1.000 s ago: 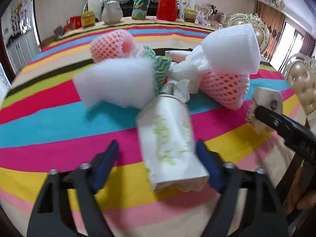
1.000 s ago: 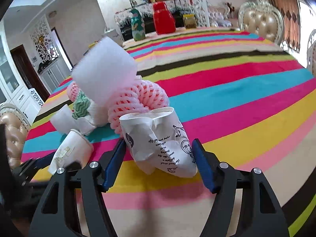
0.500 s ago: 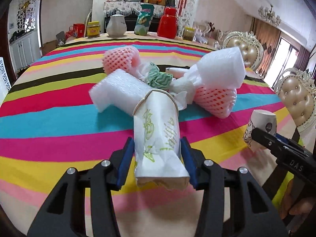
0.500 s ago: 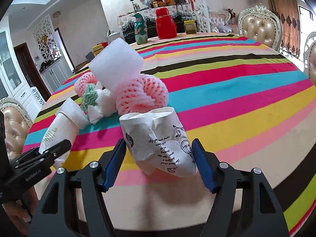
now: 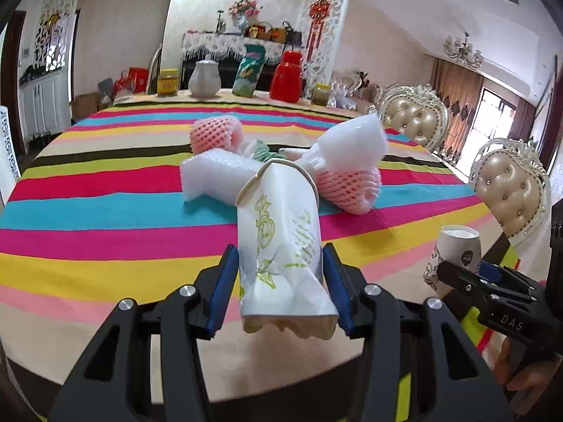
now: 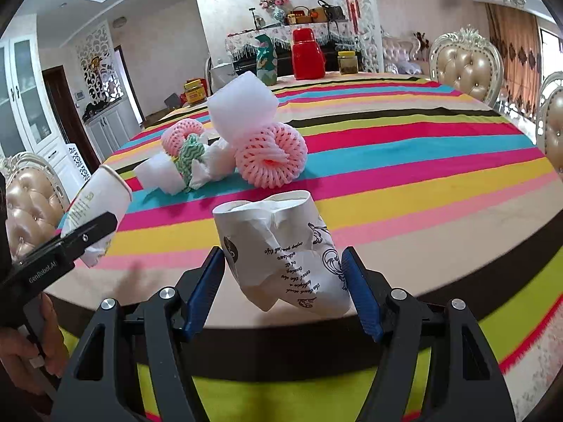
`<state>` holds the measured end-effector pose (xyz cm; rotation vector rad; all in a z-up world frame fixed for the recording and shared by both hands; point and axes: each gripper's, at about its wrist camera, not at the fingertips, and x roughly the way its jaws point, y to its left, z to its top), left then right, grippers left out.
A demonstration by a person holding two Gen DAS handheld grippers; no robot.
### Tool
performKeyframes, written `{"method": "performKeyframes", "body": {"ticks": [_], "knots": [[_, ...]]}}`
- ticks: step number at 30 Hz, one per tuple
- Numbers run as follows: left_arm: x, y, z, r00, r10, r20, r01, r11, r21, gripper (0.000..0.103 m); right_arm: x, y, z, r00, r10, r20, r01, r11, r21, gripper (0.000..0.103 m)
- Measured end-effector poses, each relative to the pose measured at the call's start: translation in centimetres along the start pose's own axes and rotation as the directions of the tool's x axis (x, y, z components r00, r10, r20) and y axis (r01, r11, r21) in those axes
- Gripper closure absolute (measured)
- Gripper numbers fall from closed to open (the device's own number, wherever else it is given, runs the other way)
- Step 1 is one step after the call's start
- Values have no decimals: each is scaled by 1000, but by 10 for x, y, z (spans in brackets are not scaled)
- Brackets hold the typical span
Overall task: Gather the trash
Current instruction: 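Lift both paper cups off the table with both tools, then carry both paper cups with both tools over the pink bin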
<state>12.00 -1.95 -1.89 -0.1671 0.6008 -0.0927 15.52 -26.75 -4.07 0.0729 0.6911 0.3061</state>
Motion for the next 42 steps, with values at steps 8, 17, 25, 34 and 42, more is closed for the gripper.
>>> {"method": "performKeyframes", "body": {"ticks": [8,17,25,34,42], "knots": [[-32,-14,-19,998,-35,58,33,999,35,55,-38,-3,-19,998,-12,68,12,1000,0,37],[-50,-29,-32,992,-48,113,38,996,82,55,-70,-12,-37,992,-18,122,16,1000,18,37],[-56,-47,-44,989,-69,128,52,990,131,55,-87,-24,-55,989,-36,146,29,998,49,37],[-56,-79,-57,987,-123,106,100,975,196,55,-115,-37,-75,979,-89,183,81,995,51,37],[-63,-111,-72,972,-204,117,170,953,252,55,-135,-53,-93,962,-150,227,139,988,63,37]]}}
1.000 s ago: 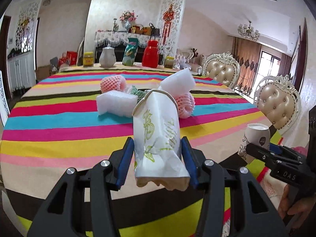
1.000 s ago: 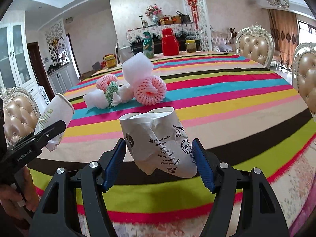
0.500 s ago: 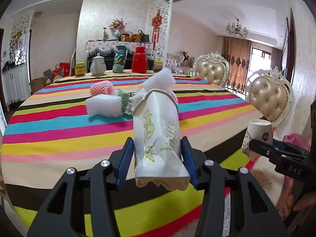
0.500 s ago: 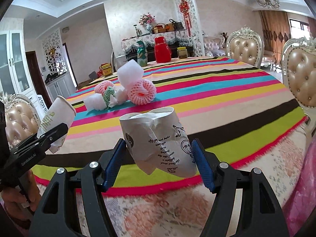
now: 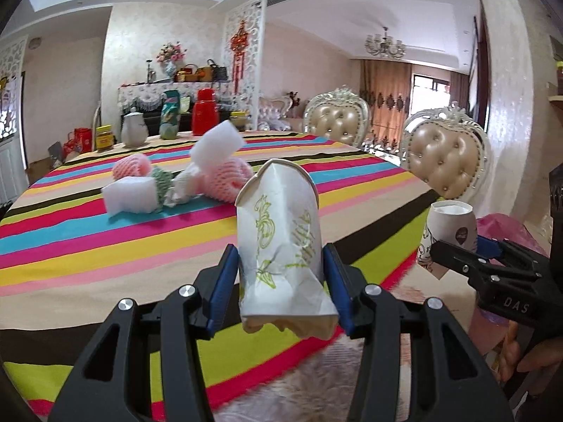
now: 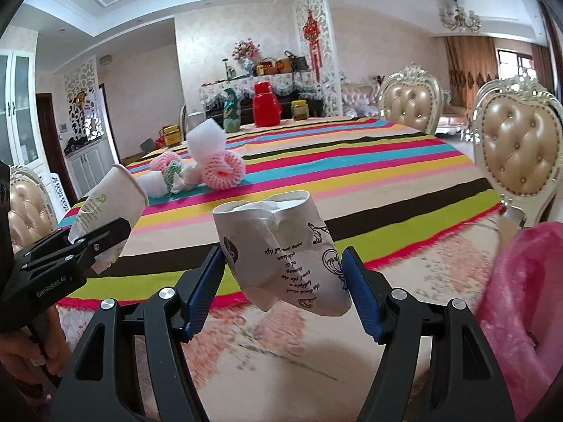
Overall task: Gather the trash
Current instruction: 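Carry both paper cups with both tools over the pink bin, then open both tools over the pink bin, dropping the paper cups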
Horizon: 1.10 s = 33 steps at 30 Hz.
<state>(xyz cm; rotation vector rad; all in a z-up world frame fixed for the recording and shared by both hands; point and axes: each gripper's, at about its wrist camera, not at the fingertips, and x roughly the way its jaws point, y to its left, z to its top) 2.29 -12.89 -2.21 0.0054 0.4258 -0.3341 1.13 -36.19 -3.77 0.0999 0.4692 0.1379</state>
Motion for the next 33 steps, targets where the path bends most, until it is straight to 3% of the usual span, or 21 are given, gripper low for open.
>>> {"method": "performKeyframes", "body": {"ticks": [9,15,18,24,28,30,33], "knots": [[10,-46,2,993,-122,-3,122,990,67,55,-35,-39,-8,994,-93,64,91,995,41,37],[22,-89,11,971,-236,-39,239,965,108,55,-65,-78,-13,977,-192,98,185,980,77,37],[27,-116,15,956,-287,-53,292,947,137,55,-83,-107,-17,958,-270,99,259,959,115,37],[41,-169,20,910,-402,-101,414,891,184,55,-107,-153,-23,916,-391,94,371,912,174,37],[53,-212,20,866,-478,-145,499,845,195,55,-122,-183,-29,886,-457,79,433,876,210,37],[60,-231,18,839,-518,-169,543,819,187,55,-127,-195,-32,881,-468,72,441,867,233,37],[71,-256,16,814,-548,-195,579,792,195,55,-135,-212,-38,875,-480,65,448,853,266,37]]}}
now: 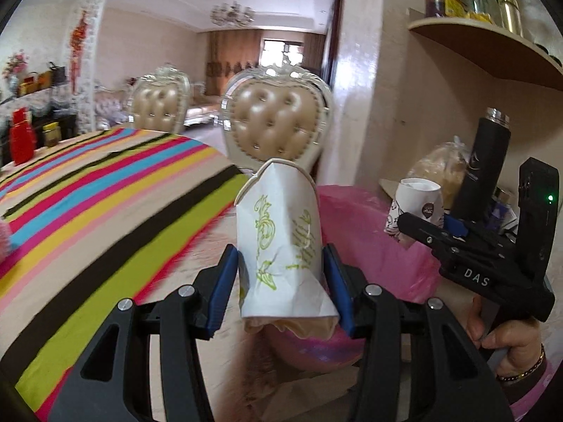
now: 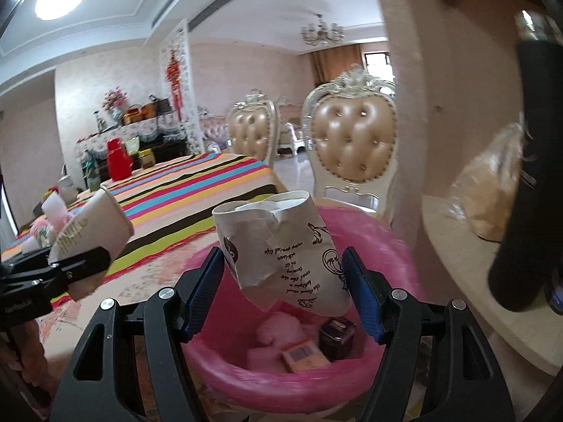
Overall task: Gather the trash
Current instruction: 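Open both tools over the pink bin, dropping the paper cups, then move both open tools back over the trash pile on the table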
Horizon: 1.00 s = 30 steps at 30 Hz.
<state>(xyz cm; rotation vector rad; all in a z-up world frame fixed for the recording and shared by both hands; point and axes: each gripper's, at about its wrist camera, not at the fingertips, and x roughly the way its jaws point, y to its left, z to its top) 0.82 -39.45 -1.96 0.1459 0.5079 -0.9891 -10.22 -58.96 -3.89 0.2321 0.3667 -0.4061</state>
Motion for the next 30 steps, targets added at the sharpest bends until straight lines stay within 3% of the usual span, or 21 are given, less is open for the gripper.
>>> {"method": "performKeyframes", "body": {"ticks": [6,12,15,16,19,21,25,27,30], "knots": [[42,-22,10,997,-70,-42,70,997,14,55,7,-21,0,1000,-21,-2,21,999,47,37],[76,-24,15,993,-92,-78,90,996,-26,52,22,-37,5,999,-39,-16,40,995,88,36],[92,-22,19,989,-123,-85,119,992,-44,43,29,-39,8,999,-37,-18,39,995,94,35],[93,-20,19,989,-120,-86,116,992,-49,33,31,-39,9,999,-33,-18,35,994,100,35],[88,-10,17,991,-122,-62,118,990,-75,23,29,-40,11,1000,-19,-3,19,991,130,24],[79,-1,17,994,-100,-46,96,992,-77,18,20,-39,12,1000,-12,21,9,991,137,23],[45,23,14,1000,17,0,-17,997,-74,10,3,-29,13,999,-18,43,13,994,109,23],[29,33,13,995,96,13,-95,993,-74,5,-2,-24,12,999,-13,43,8,995,97,23],[2,54,6,975,221,26,-219,974,-57,5,-4,-9,13,999,6,35,-8,997,74,21]]}}
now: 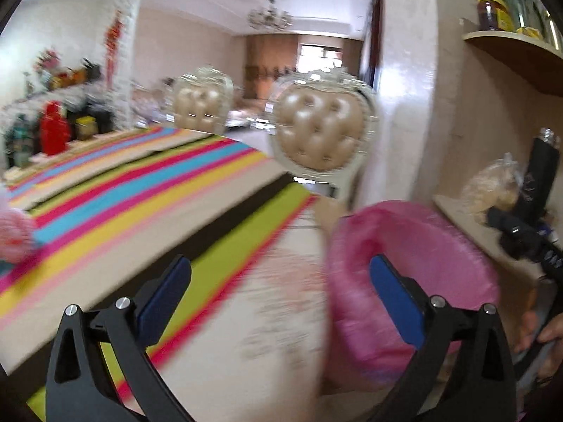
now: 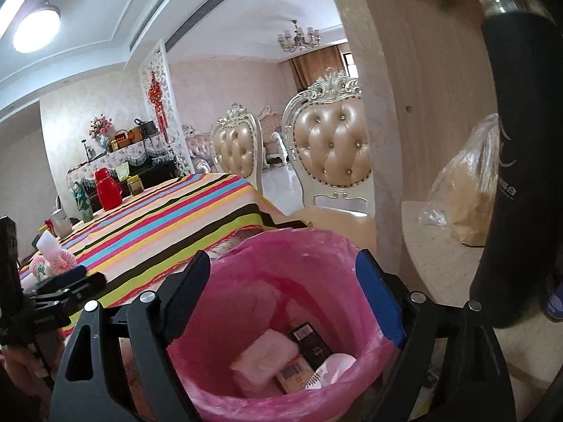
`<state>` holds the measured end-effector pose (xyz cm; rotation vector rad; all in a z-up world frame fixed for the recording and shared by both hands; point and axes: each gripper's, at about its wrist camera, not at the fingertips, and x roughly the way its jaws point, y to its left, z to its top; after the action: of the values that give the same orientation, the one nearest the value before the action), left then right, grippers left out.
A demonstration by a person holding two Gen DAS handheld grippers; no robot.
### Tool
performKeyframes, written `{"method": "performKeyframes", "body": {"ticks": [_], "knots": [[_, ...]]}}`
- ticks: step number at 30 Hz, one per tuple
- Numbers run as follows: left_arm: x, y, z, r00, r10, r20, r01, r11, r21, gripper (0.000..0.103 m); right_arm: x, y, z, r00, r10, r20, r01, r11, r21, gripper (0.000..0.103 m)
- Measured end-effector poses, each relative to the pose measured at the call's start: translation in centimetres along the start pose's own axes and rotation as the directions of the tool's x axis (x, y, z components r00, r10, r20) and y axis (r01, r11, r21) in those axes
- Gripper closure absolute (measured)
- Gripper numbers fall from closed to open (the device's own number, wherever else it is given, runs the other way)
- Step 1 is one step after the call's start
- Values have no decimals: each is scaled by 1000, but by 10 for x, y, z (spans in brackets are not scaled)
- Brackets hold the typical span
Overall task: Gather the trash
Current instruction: 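Move both open tools back over the trash pile on the table, then grasp the white tissue in a white foam net with the right tool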
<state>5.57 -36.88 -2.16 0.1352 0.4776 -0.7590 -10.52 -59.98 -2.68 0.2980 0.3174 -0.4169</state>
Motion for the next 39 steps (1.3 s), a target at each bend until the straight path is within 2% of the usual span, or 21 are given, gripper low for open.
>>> {"method": "performKeyframes", "body": {"ticks": [5,9,14,18,23,24,27,30,33,35,39], "knots": [[-24,39,-8,989,149,-4,-149,988,34,5,12,54,-2,996,74,-42,-78,993,-86,18],[-48,71,-13,978,211,2,-211,978,10,5,24,102,-9,984,155,-92,-166,977,-132,18],[-88,118,-24,942,336,13,-336,942,-4,5,37,176,-26,950,260,-175,-291,937,-192,18],[-121,167,-38,900,435,0,-434,898,-70,5,44,233,-40,921,314,-232,-367,898,-241,18],[-172,236,-56,833,553,-33,-548,814,-191,5,52,293,-48,887,368,-279,-442,852,-281,18],[-179,245,-59,825,564,-39,-559,804,-202,5,53,303,-49,882,375,-286,-452,844,-288,18],[-202,282,-67,781,621,-73,-619,751,-229,5,57,339,-56,861,405,-308,-494,811,-314,18],[-215,305,-72,750,655,-92,-655,716,-241,5,68,383,-61,828,439,-348,-546,771,-328,18],[-217,339,-74,710,690,-142,-701,670,-246,5,83,417,-64,801,458,-386,-583,743,-328,20],[-213,357,-75,700,694,-166,-711,656,-254,5,96,444,-66,779,469,-416,-609,726,-320,26],[-201,395,-70,677,703,-219,-735,626,-261,5,119,481,-69,730,496,-470,-650,718,-250,39]]}}
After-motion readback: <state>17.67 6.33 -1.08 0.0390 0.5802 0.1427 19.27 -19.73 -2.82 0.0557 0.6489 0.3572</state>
